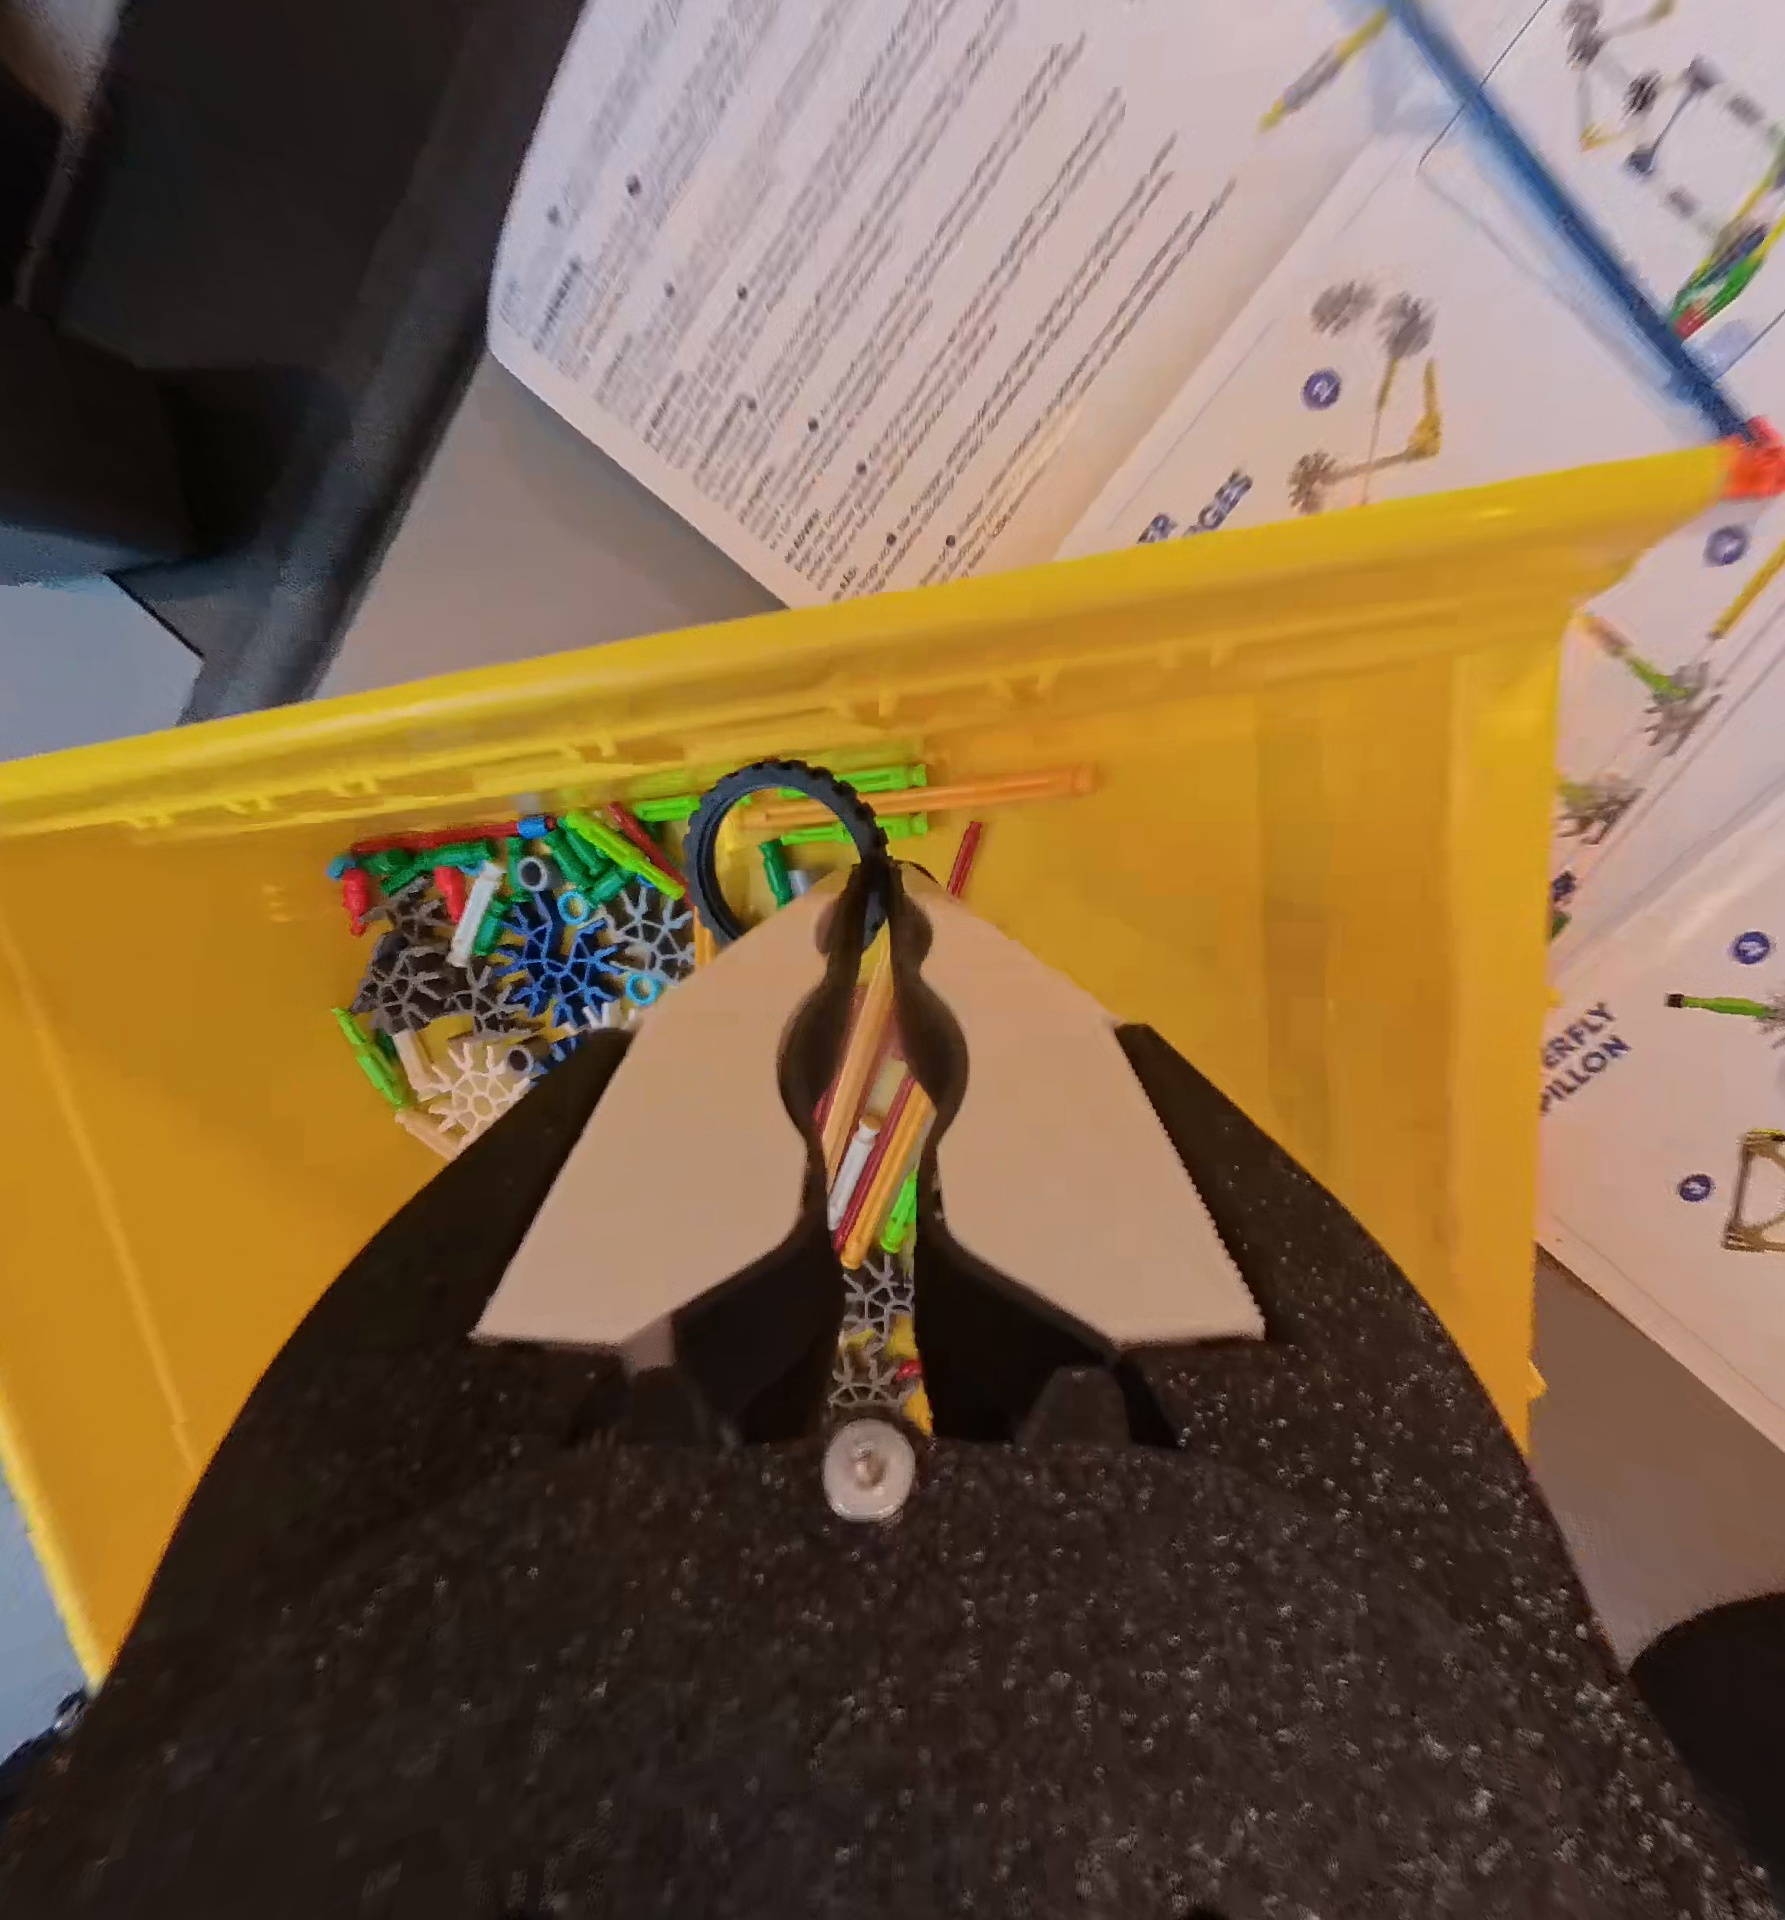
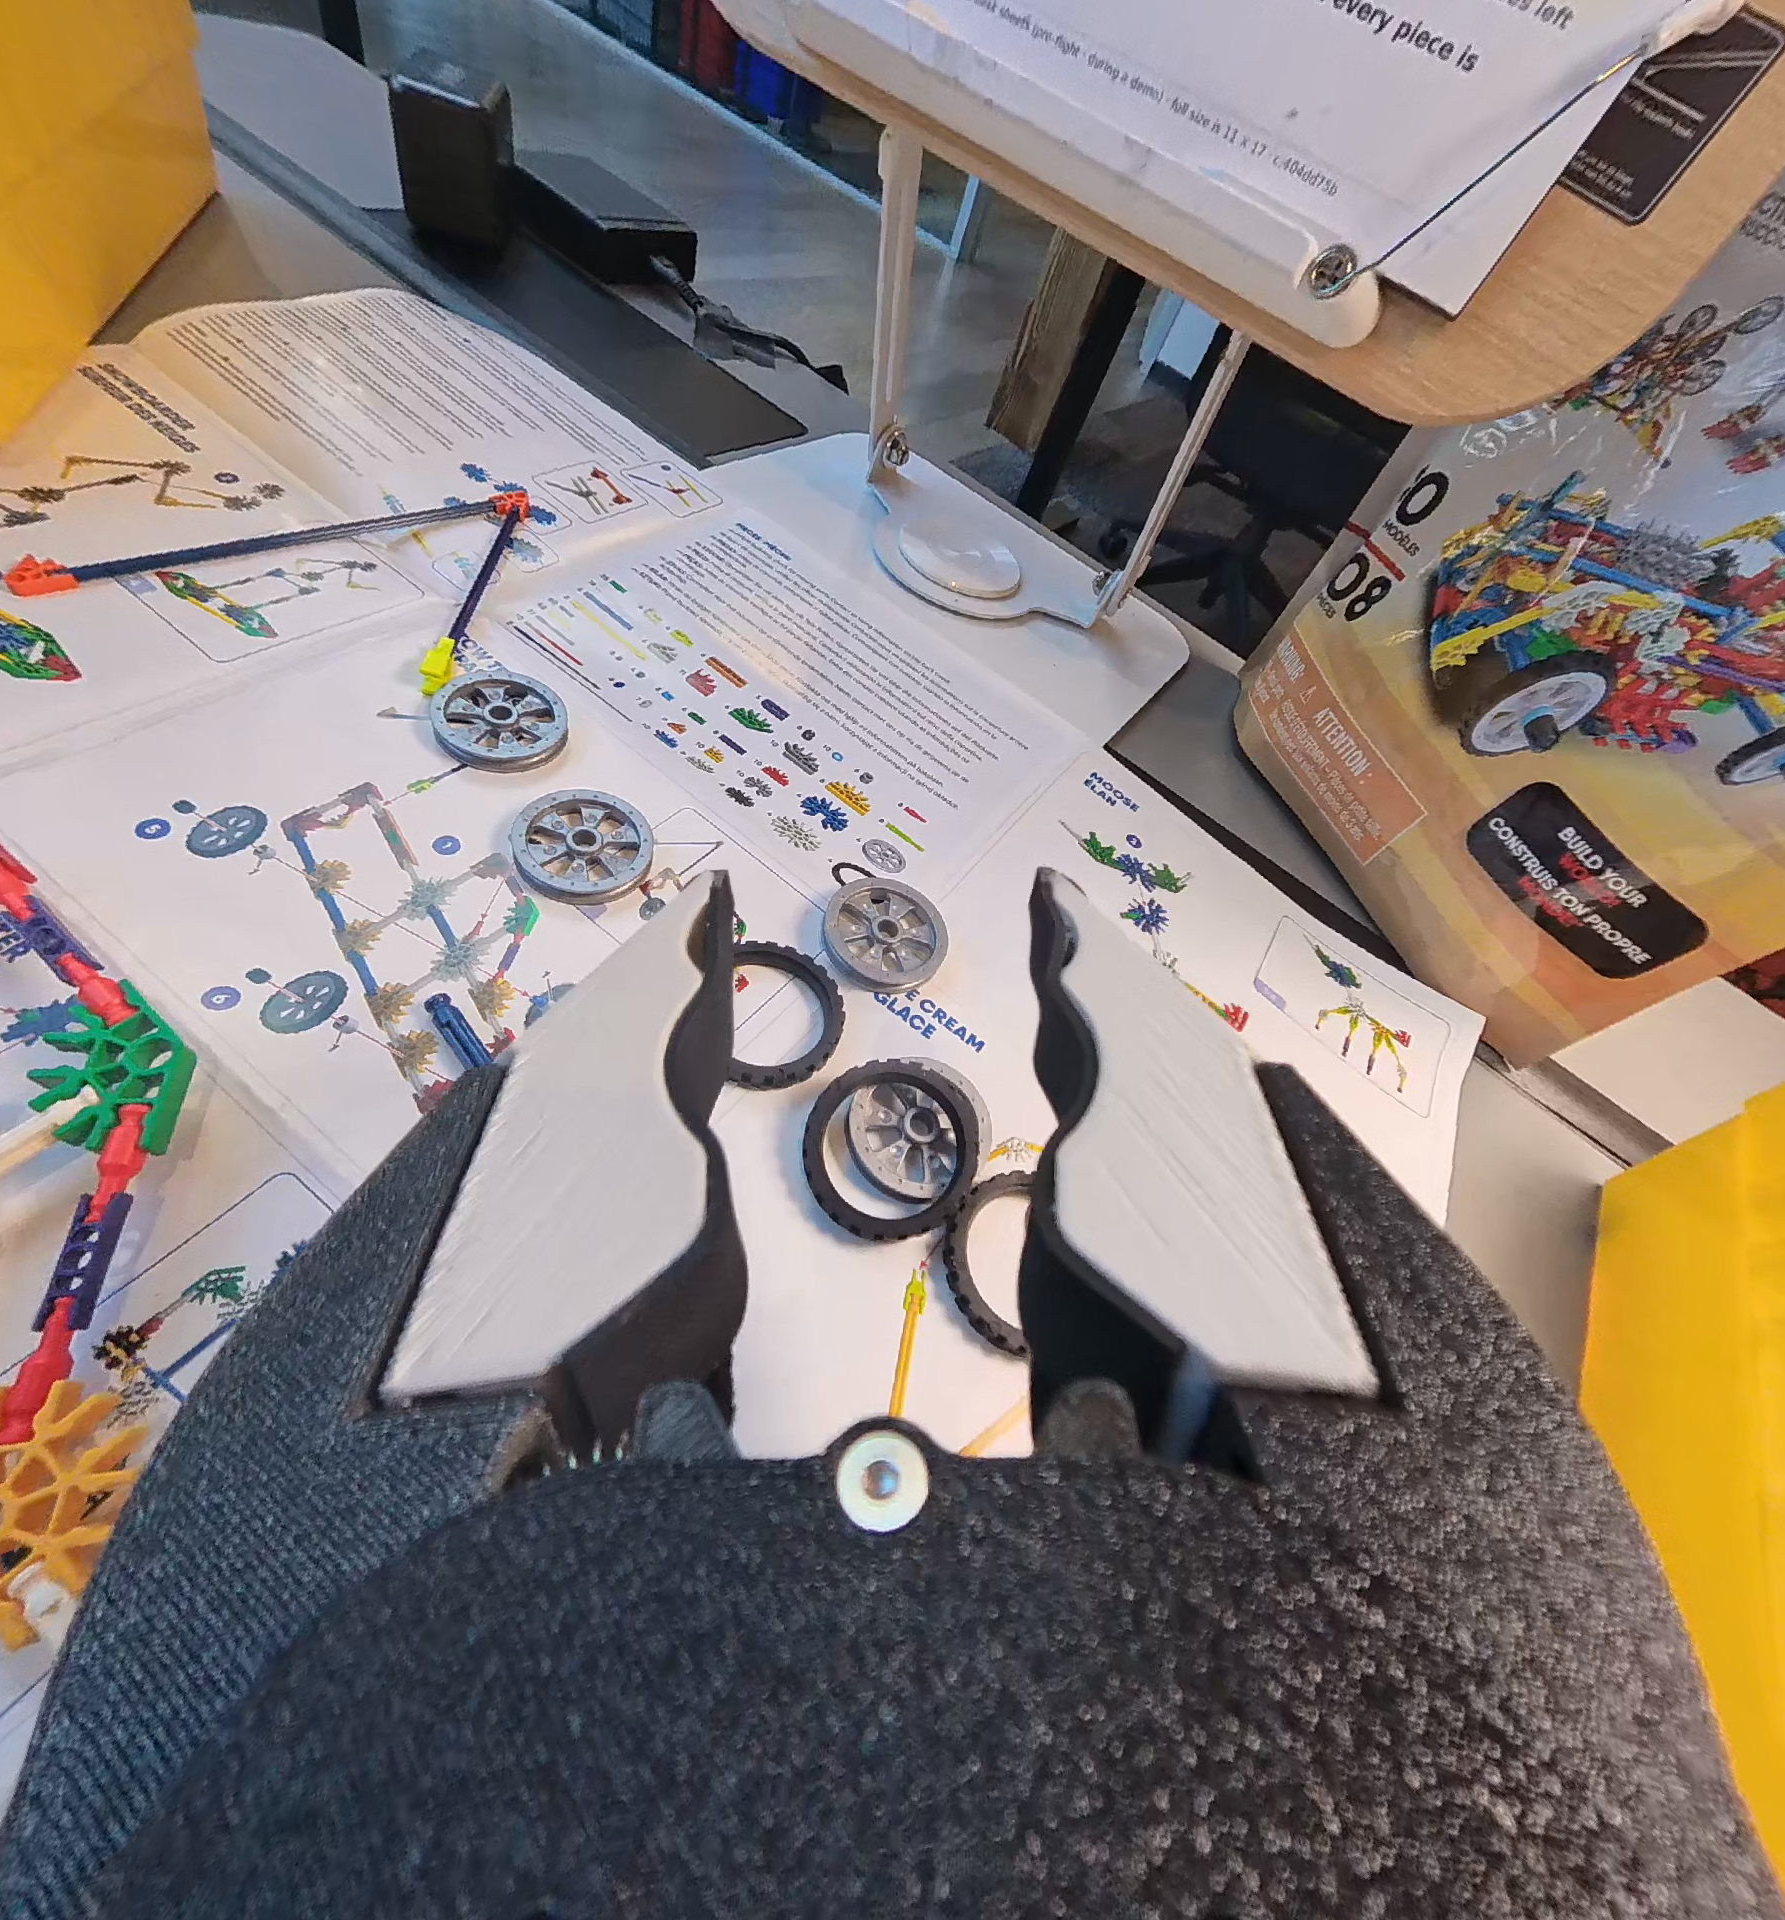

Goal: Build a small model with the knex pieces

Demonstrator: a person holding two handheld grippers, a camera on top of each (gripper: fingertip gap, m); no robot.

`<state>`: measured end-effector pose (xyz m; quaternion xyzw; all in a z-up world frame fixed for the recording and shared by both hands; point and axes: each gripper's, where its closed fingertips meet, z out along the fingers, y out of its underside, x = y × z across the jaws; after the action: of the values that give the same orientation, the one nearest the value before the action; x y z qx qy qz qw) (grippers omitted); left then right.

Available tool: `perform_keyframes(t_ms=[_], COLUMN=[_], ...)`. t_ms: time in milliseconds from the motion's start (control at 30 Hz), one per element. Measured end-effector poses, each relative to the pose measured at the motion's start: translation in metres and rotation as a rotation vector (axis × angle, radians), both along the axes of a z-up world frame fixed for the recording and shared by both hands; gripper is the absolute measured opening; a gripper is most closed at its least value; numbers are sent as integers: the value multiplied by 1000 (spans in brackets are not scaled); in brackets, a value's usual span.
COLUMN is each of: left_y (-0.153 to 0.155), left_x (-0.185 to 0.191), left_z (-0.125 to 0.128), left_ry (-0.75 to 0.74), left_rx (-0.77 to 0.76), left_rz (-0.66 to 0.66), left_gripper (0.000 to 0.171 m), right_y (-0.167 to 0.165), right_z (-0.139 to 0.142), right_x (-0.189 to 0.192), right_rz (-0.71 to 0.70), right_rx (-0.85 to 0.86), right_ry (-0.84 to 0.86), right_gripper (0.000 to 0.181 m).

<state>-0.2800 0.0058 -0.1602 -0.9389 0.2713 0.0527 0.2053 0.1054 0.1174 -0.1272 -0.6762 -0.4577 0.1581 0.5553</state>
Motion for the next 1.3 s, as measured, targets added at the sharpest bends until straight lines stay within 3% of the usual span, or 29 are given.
perform_keyframes(t_ms=[100, 167, 233, 333, 433, 533, 667, 933, 1033, 1167, 1300], left_y=[-1, -8, -20, -41, -60, -69, -67, -39, -34, -36, -36], left_x=[20, 57, 103, 178, 245, 286, 296, 265, 262, 261, 260], left_z=[57, 89, 105, 90, 51, 16, -10, -23, -26, -28, -32], left_ry=[-8, -61, -82, -108, -185, -204, -150, -199, -229, -255, -284], left_rx=[206, 337, 426, 446, 373, 324, 313, 200, 198, 208, 210], left_rz=[-22, -93, -206, -383, -522, -608, -653, -624, -627, -645, -642], left_gripper=[0, 0, 0, 0, 0, 1, 1, 1, 1, 0, 0], right_y=[-2, -6, -10, -18, -29, -43, -50, -23, -19, -28, -42], right_z=[7, 7, 3, -3, -6, -15, -41, -80, -79, -75, -47], right_x=[-2, -7, -12, -19, -26, -35, -49, -83, -89, -89, -95], right_rz=[9, 30, 48, 77, 119, 183, 219, 199, 207, 264, 334], right_rx=[11, -3, -13, -16, -19, -22, -117, -366, -429, -440, -364], right_ry=[23, 34, 22, -7, -21, -75, -173, -382, -348, -291, -194], right_gripper=[56, 57, 57, 57, 55, 47, 48, 56, 38, 37, 37])
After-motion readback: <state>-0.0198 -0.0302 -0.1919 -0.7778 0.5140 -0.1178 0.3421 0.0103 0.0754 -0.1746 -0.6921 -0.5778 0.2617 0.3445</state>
